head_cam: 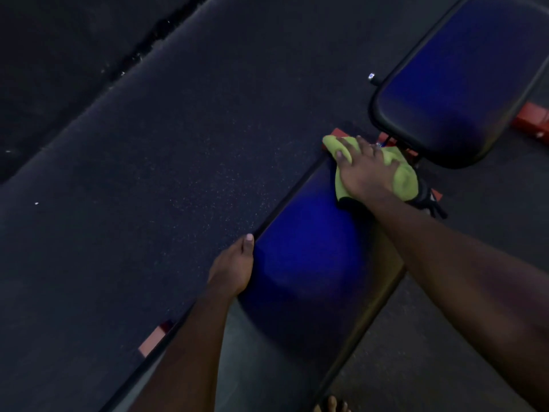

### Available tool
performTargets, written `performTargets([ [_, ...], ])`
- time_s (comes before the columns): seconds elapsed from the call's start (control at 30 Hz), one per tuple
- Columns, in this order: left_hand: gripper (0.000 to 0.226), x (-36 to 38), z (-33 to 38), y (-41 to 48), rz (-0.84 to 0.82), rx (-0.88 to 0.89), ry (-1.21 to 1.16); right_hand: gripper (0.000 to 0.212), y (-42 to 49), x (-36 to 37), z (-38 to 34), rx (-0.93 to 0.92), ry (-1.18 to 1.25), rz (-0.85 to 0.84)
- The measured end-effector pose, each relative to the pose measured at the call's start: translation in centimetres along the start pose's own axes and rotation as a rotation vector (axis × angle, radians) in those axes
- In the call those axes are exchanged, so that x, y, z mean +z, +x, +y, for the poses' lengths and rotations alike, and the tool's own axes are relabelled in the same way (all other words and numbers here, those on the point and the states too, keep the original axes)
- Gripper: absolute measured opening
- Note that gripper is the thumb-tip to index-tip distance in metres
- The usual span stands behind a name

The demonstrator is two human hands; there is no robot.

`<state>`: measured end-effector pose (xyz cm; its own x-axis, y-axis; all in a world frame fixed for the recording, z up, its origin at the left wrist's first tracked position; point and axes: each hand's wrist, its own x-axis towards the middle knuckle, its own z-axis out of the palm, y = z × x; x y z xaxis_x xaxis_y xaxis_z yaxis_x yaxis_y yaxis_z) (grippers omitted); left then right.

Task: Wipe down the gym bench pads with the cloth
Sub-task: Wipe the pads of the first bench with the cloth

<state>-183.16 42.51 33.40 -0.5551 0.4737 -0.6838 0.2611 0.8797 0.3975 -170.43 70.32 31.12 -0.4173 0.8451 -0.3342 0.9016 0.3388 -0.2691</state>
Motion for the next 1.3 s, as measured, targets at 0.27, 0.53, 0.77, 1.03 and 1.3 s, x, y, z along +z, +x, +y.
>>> performTargets([
  [0.27,0.061,-0.3,0.1,-0.1,-0.010,-0.007,-0.005,0.054,-7.5,1.4,2.6,-0.631,-0.251,-0.049],
  [0.53,0.064,-0.3,-0.7,0.0,-0.029,0.044,-0.013,0.055,-0.8,0.9,-3.8,-0.235,-0.164,-0.006],
  [0.77,0.066,0.5,-2.0,-1.5,0.115,0.035,-0.080,0.051,-13.8,3.8,2.3,-0.729,-0.254,-0.042],
  [1.03,0.068,1.2,-5.3,-3.9,0.262,-0.001,-0.017,0.051,-8.9,0.4,7.5,-0.132,-0.024,0.113],
  [1.3,0.063,1.4,-11.3,-8.5,0.352,-0.061,0.063,0.054,-24.2,6.0,5.5,-0.592,-0.273,0.108],
])
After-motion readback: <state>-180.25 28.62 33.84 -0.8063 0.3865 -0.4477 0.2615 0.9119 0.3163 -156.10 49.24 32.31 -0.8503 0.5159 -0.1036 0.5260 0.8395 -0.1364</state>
